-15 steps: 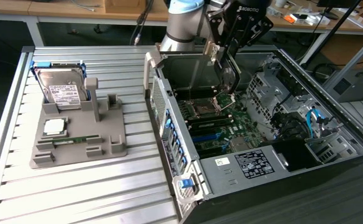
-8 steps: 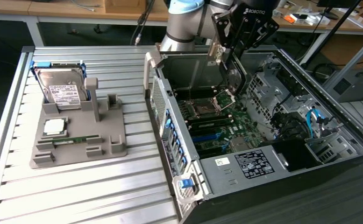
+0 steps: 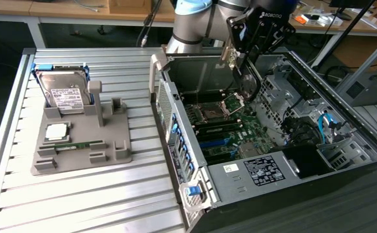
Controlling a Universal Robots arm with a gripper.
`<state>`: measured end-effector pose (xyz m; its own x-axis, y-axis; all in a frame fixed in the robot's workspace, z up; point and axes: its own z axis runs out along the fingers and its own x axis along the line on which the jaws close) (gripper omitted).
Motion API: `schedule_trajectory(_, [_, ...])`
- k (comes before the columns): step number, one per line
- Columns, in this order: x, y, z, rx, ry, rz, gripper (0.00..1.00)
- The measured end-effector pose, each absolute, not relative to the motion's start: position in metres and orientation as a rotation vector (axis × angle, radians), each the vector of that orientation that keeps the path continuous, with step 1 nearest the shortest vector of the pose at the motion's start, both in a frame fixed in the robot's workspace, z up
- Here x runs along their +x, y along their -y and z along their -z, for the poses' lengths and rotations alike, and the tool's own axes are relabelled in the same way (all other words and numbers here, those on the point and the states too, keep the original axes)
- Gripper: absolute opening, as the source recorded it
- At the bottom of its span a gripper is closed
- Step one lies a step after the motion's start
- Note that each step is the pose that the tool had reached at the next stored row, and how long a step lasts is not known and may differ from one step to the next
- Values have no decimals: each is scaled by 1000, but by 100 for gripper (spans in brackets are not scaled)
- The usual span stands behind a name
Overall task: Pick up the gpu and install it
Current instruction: 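Pick up the gpu and move the gpu toward the slot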
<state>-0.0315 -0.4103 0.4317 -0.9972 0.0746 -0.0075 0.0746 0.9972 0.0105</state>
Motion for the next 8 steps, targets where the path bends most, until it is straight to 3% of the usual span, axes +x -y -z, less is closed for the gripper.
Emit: schedule_trajectory(8, [-26, 413, -429, 96, -3132, -13, 27])
